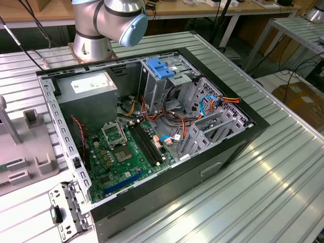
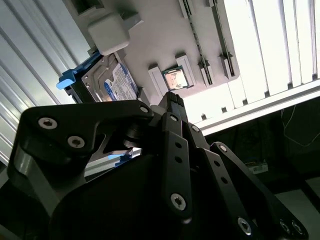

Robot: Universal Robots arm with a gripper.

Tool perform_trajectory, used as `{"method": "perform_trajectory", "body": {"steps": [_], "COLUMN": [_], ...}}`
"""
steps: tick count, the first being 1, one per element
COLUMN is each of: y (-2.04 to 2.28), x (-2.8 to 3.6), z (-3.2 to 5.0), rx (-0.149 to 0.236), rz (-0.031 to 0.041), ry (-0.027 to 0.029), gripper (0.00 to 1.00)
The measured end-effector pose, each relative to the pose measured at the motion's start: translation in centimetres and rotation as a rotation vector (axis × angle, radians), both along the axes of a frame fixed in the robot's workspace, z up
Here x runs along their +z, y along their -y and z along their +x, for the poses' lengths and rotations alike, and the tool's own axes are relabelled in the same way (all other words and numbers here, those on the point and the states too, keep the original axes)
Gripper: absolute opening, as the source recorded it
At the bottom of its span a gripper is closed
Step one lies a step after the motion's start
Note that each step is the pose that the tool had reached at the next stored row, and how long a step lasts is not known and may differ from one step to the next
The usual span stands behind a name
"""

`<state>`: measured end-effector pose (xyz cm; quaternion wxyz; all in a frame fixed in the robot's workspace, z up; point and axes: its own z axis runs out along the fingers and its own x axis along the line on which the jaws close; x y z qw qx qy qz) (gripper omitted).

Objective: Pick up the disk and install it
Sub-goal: 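Pick up the disk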

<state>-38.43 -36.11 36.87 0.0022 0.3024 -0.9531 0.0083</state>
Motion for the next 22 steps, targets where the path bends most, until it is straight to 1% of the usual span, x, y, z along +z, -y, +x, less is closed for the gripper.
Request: {"method": "perform_trajectory", "body": {"steps": [15,22], "y": [0.0,0.0], "x": [0.0,0.0], "z": [0.0,0.0], "rx": [0.043,0.07], "rz": [0.0,0.0], "ry": [0.0001,0.0], "gripper": [0.11,0.11]}}
